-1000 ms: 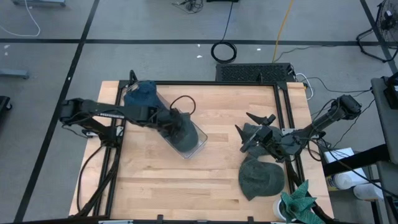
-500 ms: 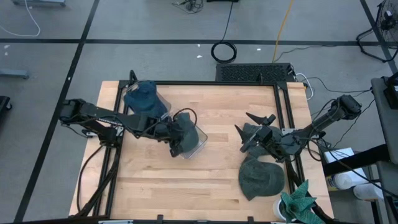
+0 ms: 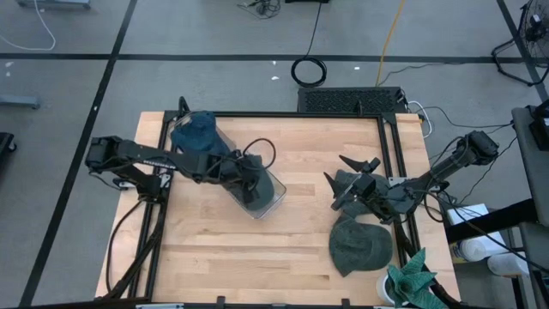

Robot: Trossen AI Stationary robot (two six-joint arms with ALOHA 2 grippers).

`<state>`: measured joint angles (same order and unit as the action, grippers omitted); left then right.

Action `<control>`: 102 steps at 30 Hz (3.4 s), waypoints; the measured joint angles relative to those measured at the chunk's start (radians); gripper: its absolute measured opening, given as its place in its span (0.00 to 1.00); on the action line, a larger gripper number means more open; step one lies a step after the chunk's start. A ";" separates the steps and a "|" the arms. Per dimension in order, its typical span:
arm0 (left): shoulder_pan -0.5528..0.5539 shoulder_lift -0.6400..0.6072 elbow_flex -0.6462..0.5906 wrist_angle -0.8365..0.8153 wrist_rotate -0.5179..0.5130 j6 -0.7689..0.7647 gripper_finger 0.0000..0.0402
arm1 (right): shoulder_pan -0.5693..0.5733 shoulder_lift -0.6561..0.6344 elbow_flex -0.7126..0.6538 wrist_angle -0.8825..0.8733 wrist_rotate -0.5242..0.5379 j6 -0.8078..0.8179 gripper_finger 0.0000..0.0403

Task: Pick & Place hat
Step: Put the top black cap into the bottom transparent bin

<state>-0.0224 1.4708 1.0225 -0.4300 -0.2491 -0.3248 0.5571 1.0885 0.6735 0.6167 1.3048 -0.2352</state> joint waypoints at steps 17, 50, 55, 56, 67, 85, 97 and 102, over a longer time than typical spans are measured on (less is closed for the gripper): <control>0.113 0.149 0.002 0.012 0.046 0.007 0.01 | -0.001 0.000 0.000 -0.001 -0.001 0.005 0.75; 0.103 -0.031 0.000 -0.198 0.138 0.035 0.03 | -0.001 0.000 0.000 -0.002 0.000 0.005 0.75; 0.091 -0.031 -0.015 -0.154 0.137 0.035 0.01 | -0.001 0.000 0.000 -0.002 0.000 0.007 0.75; 0.090 -0.031 -0.021 -0.143 0.137 0.034 0.01 | -0.001 0.000 0.000 -0.001 0.000 0.007 0.75; 0.090 0.066 -0.050 -0.069 0.160 0.027 0.02 | -0.001 0.000 0.000 -0.003 0.000 0.007 0.75; 0.134 0.146 -0.033 -0.072 0.189 0.000 0.08 | -0.001 0.000 0.000 -0.003 0.000 0.007 0.75; 0.131 0.132 0.041 -0.104 0.181 0.065 0.04 | -0.001 0.000 0.000 -0.006 0.000 0.007 0.75; 0.107 0.130 0.154 -0.204 0.178 0.156 0.08 | -0.001 0.000 0.000 -0.008 0.000 0.010 0.75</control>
<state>0.0848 1.6011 1.1761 -0.6344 -0.0707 -0.1692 0.5560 1.0885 0.6735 0.6083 1.3048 -0.2254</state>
